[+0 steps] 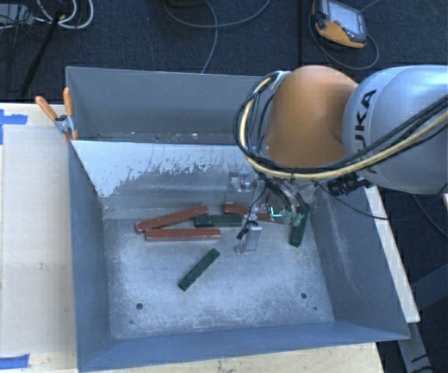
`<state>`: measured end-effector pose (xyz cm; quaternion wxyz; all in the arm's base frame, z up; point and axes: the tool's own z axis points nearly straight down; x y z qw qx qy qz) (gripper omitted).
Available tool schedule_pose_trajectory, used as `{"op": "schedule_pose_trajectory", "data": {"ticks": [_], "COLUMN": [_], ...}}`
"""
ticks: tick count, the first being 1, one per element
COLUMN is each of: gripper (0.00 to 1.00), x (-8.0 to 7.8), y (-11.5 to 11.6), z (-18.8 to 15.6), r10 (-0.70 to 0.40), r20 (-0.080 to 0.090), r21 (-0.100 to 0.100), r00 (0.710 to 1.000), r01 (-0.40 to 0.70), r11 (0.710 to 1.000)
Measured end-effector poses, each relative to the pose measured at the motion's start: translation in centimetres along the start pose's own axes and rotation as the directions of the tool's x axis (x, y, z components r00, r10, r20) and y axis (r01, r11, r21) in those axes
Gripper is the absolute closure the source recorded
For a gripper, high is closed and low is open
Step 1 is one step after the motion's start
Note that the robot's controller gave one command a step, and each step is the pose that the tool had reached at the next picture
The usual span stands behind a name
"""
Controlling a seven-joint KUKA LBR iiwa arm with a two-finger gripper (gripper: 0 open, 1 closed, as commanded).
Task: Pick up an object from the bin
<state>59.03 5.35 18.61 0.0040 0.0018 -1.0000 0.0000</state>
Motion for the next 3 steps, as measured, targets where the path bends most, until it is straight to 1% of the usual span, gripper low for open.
{"op": "schedule_pose_trajectory", "data": {"ticks": [1, 2, 3], "gripper": [0.0, 1.0, 1.0], "x": [2.8, 2.7, 3.2], "y": [3.4, 3.3, 2.7], "z": [11.2, 11.0, -2.5], "r10": [-0.221, -0.217, -0.286], "r20": [0.003, 0.006, 0.016], "r21": [0.0, 0.001, 0.004], "r00": [0.975, 0.976, 0.958], "r01": [0.221, 0.217, 0.286], "r11": [0.975, 0.976, 0.958]}}
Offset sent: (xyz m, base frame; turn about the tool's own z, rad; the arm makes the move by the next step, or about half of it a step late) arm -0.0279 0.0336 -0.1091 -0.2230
